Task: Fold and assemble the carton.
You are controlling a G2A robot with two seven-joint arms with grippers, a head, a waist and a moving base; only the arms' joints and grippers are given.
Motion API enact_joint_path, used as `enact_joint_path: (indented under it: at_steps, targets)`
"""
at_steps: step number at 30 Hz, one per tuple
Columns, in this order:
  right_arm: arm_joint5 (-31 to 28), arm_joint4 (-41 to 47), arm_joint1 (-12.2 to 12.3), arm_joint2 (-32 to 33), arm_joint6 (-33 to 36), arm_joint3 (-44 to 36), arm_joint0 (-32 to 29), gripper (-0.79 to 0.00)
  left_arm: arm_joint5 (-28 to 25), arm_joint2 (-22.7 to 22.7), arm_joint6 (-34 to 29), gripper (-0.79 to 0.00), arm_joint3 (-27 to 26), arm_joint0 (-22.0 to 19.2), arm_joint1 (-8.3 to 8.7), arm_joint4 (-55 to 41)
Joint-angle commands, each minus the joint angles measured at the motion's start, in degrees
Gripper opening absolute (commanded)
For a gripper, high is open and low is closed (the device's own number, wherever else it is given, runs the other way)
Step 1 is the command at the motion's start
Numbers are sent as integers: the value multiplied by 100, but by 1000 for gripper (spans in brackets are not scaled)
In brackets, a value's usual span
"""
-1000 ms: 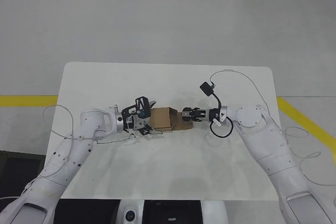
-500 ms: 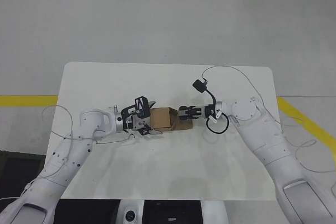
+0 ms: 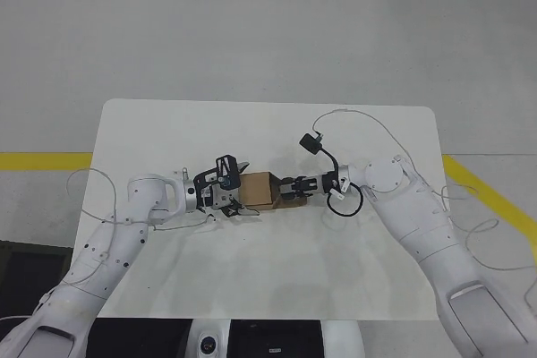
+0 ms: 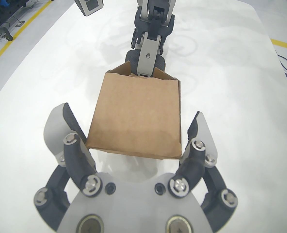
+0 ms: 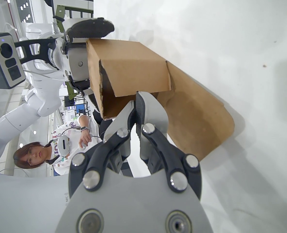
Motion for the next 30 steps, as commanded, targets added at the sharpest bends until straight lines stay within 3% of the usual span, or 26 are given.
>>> enact_joint_path:
  at_steps: [1,22,30]
  targets:
    - [9,51,-17,-32,-23,-3,-22,-785,1,0,0,0,-2,2,-2,-2]
    - [-57,522,-279,-407,-169,374,81,-785,-21,-17,-24,0,-3,12,-11,54]
    - [207,172,-85,-19,-234,137,48,-785,-26,-44,-51,0,2,23,-10,48]
